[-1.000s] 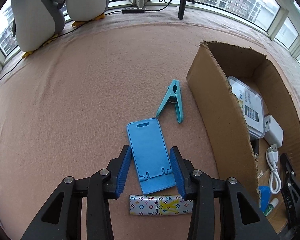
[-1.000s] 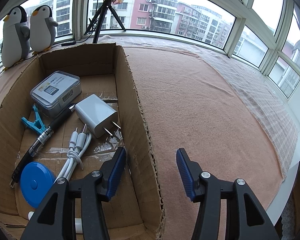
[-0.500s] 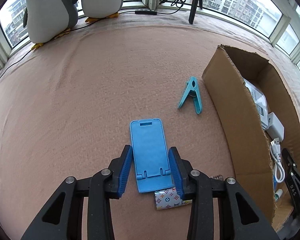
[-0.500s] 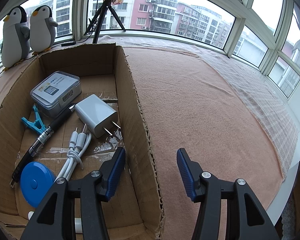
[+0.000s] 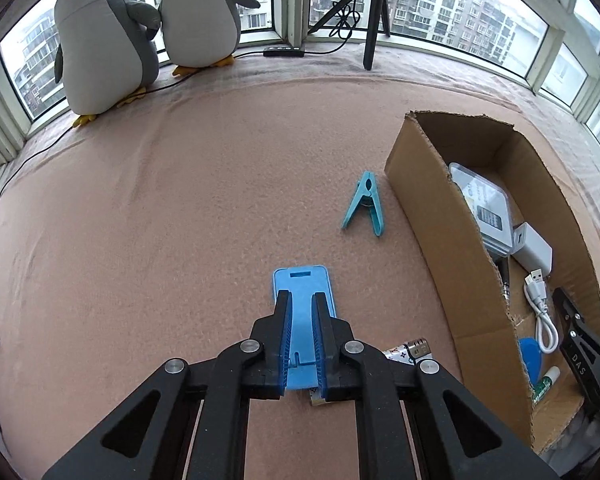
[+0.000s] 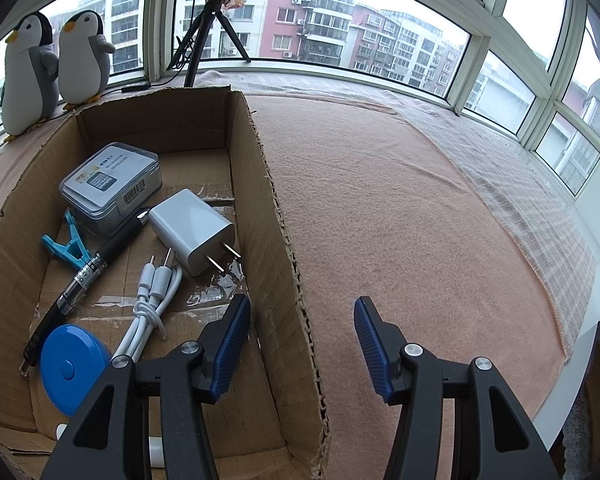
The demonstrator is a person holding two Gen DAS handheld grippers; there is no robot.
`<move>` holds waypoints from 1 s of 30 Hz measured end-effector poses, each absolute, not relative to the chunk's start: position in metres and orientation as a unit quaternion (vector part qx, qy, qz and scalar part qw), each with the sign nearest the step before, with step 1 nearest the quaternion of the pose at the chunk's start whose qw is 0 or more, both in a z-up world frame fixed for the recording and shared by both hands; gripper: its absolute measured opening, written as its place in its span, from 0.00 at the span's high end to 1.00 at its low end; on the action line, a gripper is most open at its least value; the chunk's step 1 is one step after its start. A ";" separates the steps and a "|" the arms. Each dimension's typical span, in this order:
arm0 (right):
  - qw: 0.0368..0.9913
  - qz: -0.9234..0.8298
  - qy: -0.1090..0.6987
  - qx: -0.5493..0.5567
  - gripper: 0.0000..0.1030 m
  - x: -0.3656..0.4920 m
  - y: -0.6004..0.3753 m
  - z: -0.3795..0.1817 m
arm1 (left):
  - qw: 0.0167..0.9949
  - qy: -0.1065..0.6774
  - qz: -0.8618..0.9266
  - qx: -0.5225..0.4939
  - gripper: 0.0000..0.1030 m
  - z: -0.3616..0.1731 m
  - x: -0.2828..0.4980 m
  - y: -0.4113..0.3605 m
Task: Organize rigid objects
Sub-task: 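Carry the blue phone stand into the box and open the left tool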
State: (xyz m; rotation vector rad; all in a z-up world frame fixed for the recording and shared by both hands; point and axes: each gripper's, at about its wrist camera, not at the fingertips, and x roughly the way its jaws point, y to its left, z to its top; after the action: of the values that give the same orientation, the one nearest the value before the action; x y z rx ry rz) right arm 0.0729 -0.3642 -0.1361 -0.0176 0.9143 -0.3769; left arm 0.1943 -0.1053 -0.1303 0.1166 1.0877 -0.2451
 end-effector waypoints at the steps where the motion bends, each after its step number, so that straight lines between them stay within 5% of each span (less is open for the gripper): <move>1: 0.880 -0.181 0.438 -0.008 0.52 0.073 -0.364 -0.136 | 0.845 0.520 -0.114 0.047 0.90 -0.133 0.197 -0.103; 10: 0.881 -0.182 0.438 -0.008 0.51 0.073 -0.364 -0.136 | 0.832 0.540 -0.127 -0.018 0.91 -0.134 0.205 -0.082; 11: 0.881 -0.182 0.437 -0.008 0.51 0.073 -0.364 -0.136 | 0.828 0.545 -0.131 -0.018 0.86 -0.135 0.205 -0.084; 14: 0.880 -0.182 0.438 -0.009 0.51 0.073 -0.364 -0.136 | 0.821 0.554 -0.135 -0.024 0.46 -0.136 0.208 -0.085; 15: 0.881 -0.182 0.437 -0.008 0.51 0.073 -0.364 -0.136 | 0.822 0.552 -0.137 -0.025 0.42 -0.136 0.208 -0.087; 28: 0.881 -0.182 0.437 -0.008 0.51 0.073 -0.364 -0.136 | 0.804 0.580 -0.133 0.023 0.43 -0.155 0.219 -0.108; 30: 0.881 -0.182 0.437 -0.008 0.51 0.074 -0.364 -0.136 | 0.804 0.579 -0.131 0.028 0.54 -0.155 0.218 -0.109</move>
State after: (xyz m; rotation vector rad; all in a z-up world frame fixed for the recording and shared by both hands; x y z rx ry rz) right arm 0.0736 -0.3643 -0.1360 -0.0167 0.9102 -0.3797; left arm 0.2180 -0.1091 -0.1549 0.0598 1.2399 -0.2802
